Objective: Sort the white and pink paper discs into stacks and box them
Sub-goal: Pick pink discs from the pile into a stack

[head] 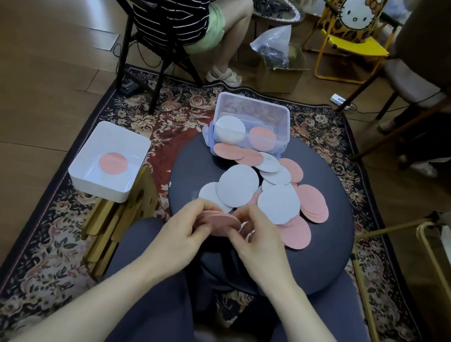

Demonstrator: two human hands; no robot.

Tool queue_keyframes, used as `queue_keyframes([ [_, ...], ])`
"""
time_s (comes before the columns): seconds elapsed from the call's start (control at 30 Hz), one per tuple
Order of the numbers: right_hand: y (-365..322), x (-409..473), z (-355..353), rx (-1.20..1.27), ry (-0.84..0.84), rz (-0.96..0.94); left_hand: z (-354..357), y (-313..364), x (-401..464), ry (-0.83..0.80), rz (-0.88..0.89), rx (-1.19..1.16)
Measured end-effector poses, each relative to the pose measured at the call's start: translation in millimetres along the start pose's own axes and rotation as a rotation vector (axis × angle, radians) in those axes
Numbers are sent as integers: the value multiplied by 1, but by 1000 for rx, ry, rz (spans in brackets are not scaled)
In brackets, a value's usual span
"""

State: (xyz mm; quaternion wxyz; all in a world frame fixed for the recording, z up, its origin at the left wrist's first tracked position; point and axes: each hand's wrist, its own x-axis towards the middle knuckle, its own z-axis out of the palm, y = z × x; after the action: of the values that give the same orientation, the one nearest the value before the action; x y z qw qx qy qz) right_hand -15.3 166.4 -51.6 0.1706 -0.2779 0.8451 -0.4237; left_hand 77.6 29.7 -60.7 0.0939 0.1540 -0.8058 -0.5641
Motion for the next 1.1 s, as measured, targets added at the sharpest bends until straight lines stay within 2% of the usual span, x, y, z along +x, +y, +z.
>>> queue_keyframes([
  [0.07,-1,-1,-1,-9,9,-8,-3,-10,-1,61,134,274],
  [0.13,0,-2,-1,-6,9,-4,-7,-16,3,96,313,666],
  [0.2,0,-3,0,29,7,-4,-9,-13,7,77,358,799],
  [0.7,3,-6,2,208,64,52,-7,-18,5,10,304,597],
  [1.1,2,-13,5,130,48,-34,-2,-15,1,-1,208,497],
])
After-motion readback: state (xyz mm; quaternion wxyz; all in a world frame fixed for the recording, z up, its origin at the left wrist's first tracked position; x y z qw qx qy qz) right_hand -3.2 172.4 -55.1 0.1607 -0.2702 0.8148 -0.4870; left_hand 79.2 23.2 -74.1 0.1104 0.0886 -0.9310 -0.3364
